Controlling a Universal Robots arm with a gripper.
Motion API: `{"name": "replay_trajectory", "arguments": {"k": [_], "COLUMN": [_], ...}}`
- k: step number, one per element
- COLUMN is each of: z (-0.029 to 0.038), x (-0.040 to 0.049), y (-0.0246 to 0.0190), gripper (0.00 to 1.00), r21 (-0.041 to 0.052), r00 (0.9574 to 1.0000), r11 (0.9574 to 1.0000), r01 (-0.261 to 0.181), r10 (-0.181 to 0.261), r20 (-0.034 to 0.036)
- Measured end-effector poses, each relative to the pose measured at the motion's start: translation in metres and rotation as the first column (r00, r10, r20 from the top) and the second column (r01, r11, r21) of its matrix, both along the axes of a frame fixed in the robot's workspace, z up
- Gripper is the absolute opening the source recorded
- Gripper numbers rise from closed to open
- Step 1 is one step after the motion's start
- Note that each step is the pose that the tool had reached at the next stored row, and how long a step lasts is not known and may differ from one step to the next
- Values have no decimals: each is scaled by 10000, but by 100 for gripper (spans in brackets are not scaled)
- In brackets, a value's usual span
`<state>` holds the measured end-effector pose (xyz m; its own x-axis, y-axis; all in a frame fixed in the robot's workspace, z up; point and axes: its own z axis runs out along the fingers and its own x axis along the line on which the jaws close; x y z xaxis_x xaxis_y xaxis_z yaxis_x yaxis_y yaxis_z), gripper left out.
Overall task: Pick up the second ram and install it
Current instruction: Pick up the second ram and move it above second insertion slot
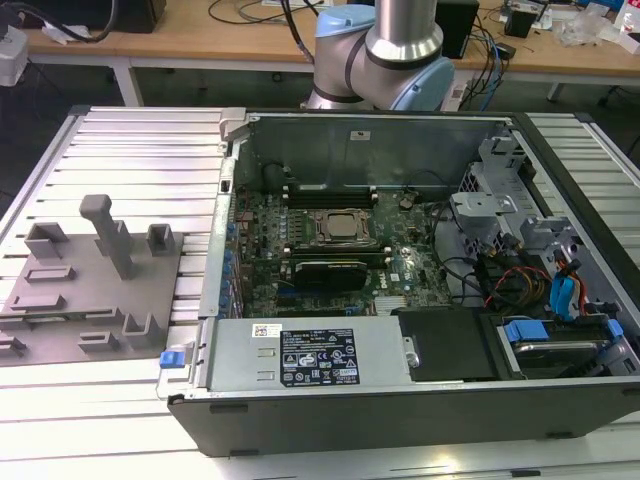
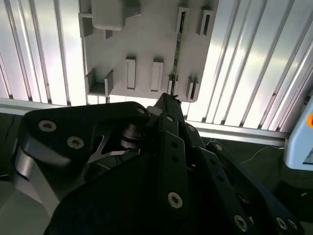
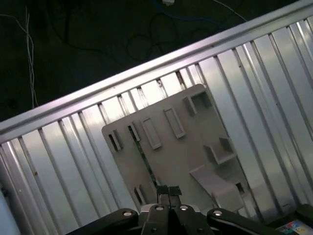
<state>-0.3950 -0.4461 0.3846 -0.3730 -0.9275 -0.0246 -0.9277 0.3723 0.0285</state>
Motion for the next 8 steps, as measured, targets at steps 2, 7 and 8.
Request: {"name": "replay_trajectory", "arguments": {"k": [2, 7, 8], "z": [0, 0, 0], "x": [0, 0, 0], "y": [0, 0, 0], "gripper": [11, 11, 11], "r21": [0, 0, 0], "r00": [9996, 9919, 9902], "r11": [9996, 9919, 9902], "r01": [-271, -1271, -1400], "r10": [271, 1271, 1400], "r20": [0, 1, 0]}}
